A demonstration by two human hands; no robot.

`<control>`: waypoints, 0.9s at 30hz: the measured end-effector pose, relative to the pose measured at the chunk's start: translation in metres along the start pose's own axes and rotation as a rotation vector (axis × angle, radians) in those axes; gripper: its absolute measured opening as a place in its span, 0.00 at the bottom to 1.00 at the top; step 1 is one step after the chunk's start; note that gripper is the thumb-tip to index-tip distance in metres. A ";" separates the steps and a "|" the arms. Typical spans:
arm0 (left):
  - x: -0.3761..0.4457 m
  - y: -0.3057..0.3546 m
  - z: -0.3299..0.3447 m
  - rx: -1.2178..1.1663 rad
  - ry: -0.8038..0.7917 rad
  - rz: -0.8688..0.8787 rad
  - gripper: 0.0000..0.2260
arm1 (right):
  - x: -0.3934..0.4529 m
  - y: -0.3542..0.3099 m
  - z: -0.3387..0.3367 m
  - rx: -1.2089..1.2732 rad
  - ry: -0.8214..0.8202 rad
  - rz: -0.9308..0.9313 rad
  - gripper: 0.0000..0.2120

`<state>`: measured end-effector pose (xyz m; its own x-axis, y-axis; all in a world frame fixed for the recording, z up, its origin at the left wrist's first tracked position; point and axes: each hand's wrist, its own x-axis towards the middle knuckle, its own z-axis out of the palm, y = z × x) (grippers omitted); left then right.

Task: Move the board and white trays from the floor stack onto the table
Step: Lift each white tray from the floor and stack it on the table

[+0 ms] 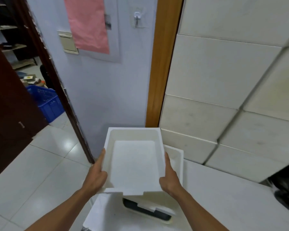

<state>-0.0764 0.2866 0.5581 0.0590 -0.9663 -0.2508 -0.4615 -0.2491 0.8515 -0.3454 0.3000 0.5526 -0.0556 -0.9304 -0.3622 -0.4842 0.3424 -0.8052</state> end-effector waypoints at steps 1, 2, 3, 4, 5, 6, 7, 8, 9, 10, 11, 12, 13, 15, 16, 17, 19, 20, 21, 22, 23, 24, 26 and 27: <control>-0.004 -0.002 0.002 0.015 0.001 0.005 0.40 | -0.005 0.004 0.001 0.007 -0.015 0.018 0.48; -0.006 -0.002 0.005 0.033 -0.006 0.021 0.40 | -0.009 0.008 0.001 0.024 -0.020 0.033 0.48; -0.007 0.000 0.006 0.053 -0.016 0.033 0.40 | -0.012 0.013 0.000 0.043 -0.013 0.044 0.49; -0.006 0.004 0.008 0.081 -0.032 0.042 0.40 | -0.016 0.017 -0.001 0.053 -0.006 0.049 0.49; -0.005 0.009 0.011 0.111 -0.049 0.051 0.40 | -0.020 0.021 -0.003 0.058 0.004 0.054 0.49; -0.006 0.017 0.014 0.143 -0.066 0.070 0.39 | -0.024 0.024 -0.005 0.059 0.015 0.056 0.48; -0.006 0.024 0.018 0.162 -0.086 0.079 0.37 | -0.028 0.027 -0.009 0.058 0.029 0.064 0.48; -0.007 0.029 0.024 0.167 -0.105 0.093 0.35 | -0.031 0.030 -0.012 0.058 0.046 0.074 0.47; -0.010 0.035 0.030 0.174 -0.126 0.101 0.33 | -0.035 0.033 -0.015 0.055 0.063 0.087 0.47; -0.011 0.040 0.036 0.182 -0.147 0.111 0.32 | -0.037 0.037 -0.018 0.051 0.079 0.104 0.46; -0.010 0.044 0.041 0.197 -0.159 0.110 0.32 | -0.039 0.040 -0.022 0.051 0.094 0.121 0.46; -0.008 0.046 0.047 0.211 -0.165 0.113 0.34 | -0.041 0.043 -0.025 0.049 0.112 0.137 0.46; -0.005 0.046 0.052 0.230 -0.176 0.108 0.35 | -0.043 0.046 -0.027 0.046 0.131 0.154 0.47; 0.002 0.047 0.061 0.259 -0.207 0.083 0.35 | -0.047 0.052 -0.031 0.037 0.161 0.174 0.48; 0.006 0.047 0.064 0.276 -0.218 0.060 0.34 | -0.048 0.054 -0.032 0.030 0.164 0.189 0.48; 0.010 0.048 0.067 0.294 -0.222 0.032 0.32 | -0.048 0.054 -0.034 0.024 0.159 0.209 0.47; 0.019 0.048 0.071 0.334 -0.223 -0.005 0.30 | -0.046 0.054 -0.035 0.014 0.130 0.253 0.45; 0.023 0.045 0.071 0.368 -0.235 -0.017 0.29 | -0.045 0.053 -0.034 0.010 0.118 0.273 0.44; 0.027 0.042 0.072 0.412 -0.254 -0.026 0.31 | -0.044 0.053 -0.033 0.011 0.112 0.288 0.44; 0.030 0.039 0.071 0.448 -0.276 -0.032 0.32 | -0.043 0.052 -0.031 0.012 0.112 0.296 0.44; 0.032 0.037 0.070 0.478 -0.299 -0.033 0.34 | -0.042 0.053 -0.030 0.008 0.114 0.302 0.45; 0.034 0.036 0.069 0.507 -0.319 -0.026 0.36 | -0.042 0.053 -0.028 -0.004 0.115 0.311 0.45; 0.038 0.035 0.066 0.583 -0.362 -0.014 0.39 | -0.038 0.057 -0.023 -0.039 0.116 0.344 0.47; 0.039 0.034 0.065 0.624 -0.386 -0.009 0.41 | -0.036 0.060 -0.020 -0.063 0.116 0.364 0.47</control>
<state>-0.1474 0.2443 0.5474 -0.1978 -0.8441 -0.4984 -0.8875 -0.0617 0.4567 -0.3902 0.3517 0.5274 -0.3307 -0.7593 -0.5604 -0.4670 0.6477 -0.6020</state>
